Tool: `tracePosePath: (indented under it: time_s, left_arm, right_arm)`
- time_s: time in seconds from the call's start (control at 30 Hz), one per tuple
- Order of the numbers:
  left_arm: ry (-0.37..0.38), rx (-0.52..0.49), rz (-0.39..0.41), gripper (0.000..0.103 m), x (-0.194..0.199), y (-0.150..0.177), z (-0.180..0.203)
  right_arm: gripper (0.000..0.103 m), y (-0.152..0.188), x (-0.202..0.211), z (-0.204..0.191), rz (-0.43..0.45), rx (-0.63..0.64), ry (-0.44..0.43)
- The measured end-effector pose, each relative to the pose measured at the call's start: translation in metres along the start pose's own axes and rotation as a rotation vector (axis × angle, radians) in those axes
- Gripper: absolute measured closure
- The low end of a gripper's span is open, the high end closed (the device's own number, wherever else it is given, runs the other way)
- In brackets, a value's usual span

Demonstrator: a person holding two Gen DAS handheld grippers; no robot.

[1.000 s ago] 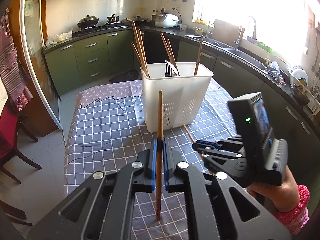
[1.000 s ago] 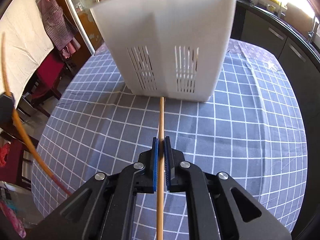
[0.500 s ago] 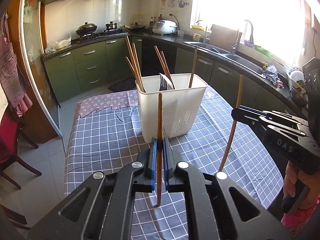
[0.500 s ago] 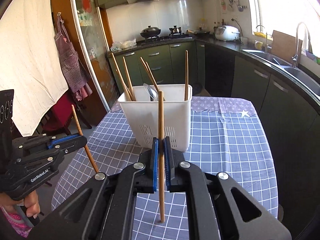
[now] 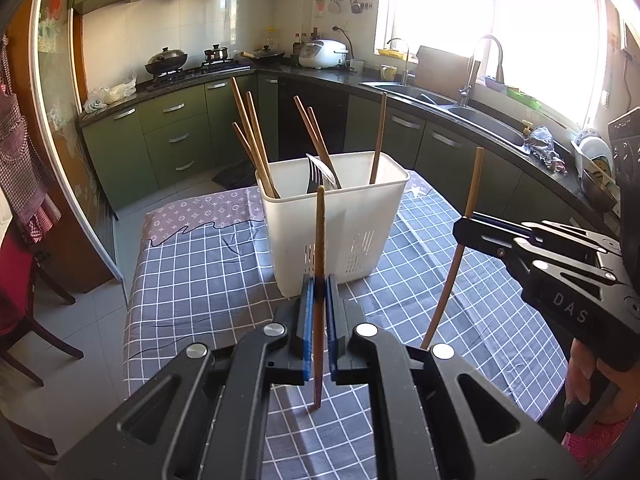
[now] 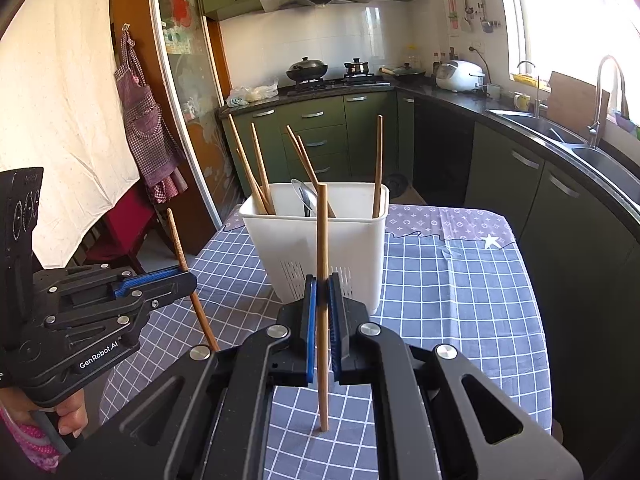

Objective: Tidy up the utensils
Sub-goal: 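Carry both upright chopsticks up over the white holder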

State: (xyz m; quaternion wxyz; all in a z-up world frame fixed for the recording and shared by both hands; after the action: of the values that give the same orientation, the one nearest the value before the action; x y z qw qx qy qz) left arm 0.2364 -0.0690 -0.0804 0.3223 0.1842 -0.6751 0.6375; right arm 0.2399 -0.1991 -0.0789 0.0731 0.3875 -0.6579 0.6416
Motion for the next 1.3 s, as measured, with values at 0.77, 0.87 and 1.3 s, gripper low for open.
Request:
tracePosePath:
  time_s: [0.77, 0.87, 1.3]
  left_arm:
    - [0.033, -0.020, 0.027, 0.097, 0.016, -0.037, 0.004]
    - [0.037, -0.026, 0.039, 0.097, 0.025, -0.051, 0.005]
    - [0.059, -0.043, 0.132, 0.097, 0.071, -0.128, 0.007]
  right_arm:
    - [0.096, -0.057, 0.040, -0.014, 0.078, 0.034, -0.058]
    - [0.096, -0.074, 0.052, -0.019, 0.088, 0.045, -0.086]
    - [0.096, -0.166, 0.099, -0.022, 0.181, 0.079, -0.107]
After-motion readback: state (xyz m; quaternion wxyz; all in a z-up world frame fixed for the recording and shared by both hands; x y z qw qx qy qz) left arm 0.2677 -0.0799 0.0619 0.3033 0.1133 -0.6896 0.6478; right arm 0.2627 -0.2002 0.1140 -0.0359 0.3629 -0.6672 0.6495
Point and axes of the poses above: each gripper's, at about its wrist camera, not at the fingertips, and x roughly against the way its jaws point, z to its right, y to its underside, the point moved 8 cm from there along -x, roughly the way its jaws point, and after that the axes turned 1 degree about -y, right-handed, at the moved point
